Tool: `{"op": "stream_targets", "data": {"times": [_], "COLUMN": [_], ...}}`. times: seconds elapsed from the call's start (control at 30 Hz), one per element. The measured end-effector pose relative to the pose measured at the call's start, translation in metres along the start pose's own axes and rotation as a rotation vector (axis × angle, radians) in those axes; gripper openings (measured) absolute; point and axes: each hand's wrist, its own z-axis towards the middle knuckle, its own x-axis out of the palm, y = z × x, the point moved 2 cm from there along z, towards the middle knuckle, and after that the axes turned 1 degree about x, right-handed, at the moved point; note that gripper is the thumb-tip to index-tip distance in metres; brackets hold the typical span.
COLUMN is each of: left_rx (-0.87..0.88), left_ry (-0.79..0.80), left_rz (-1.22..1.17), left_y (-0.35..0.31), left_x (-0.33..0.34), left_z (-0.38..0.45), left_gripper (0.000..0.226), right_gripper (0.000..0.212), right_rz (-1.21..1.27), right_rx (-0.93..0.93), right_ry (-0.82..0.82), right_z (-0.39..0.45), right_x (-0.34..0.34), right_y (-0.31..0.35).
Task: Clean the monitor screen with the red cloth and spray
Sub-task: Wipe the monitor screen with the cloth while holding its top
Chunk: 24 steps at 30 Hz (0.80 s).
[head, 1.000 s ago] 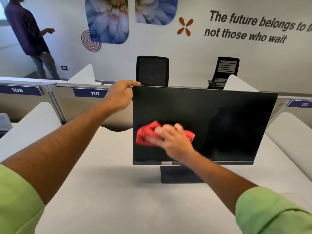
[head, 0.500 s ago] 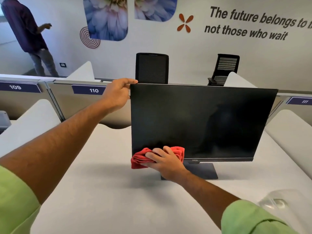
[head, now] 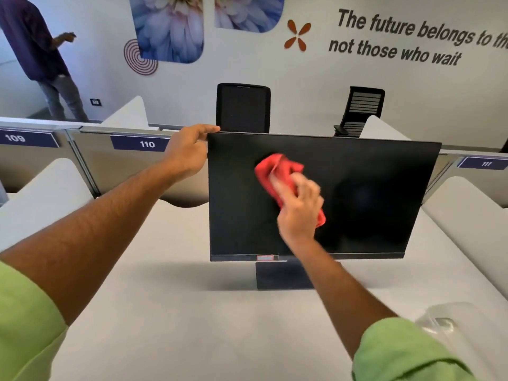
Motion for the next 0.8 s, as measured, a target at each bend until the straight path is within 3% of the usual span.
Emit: {"op": "stream_targets", "data": {"times": [0.17,0.3,0.37,0.43,0.53,0.63,0.7,0.8], "left_rx": [0.01,0.114,0.17,0.218,0.284,0.283,0.277,0.286], "left_ry": [-0.003,0.055,0.085,0.099,0.204,0.258,0.235,0.224], "left_rz": [0.029,0.237,0.363,0.427,0.462,0.493,0.539,0.599], "left_y": [0.002,-0.008,-0.016,-0.025,-0.04,-0.049,-0.051,-0.052], "left_x": [-0.002,-0.001,-0.002,-0.001,0.012,0.029,0.036,0.038], "left_z": [-0.004,-0.003,0.003,0.008,0.006,0.001,0.0,0.0], "left_gripper": [0.051,0.049,0.044,0.042,0.052,0.062,0.065,0.068], "right_gripper": [0.071,0.076,0.066,0.055,0.067,0.075,0.062,0.048], "right_rz": [0.024,0.137,0.271,0.436,0.329,0.112,0.068,0.035], "right_rx": [-0.49,-0.381,-0.185,0.0,0.164,0.175,0.109,0.052], "right_ry": [0.368,0.529,0.452,0.246,0.027,-0.095,-0.147,-0.091], "right_z": [-0.119,-0.111,-0.08,-0.046,0.004,0.058,0.087,0.108], "right_x": [0.014,0.0,-0.017,-0.037,-0.069,-0.093,-0.101,-0.098], "right_y": [0.012,-0.002,-0.01,-0.03,-0.06,-0.084,-0.097,-0.114]}}
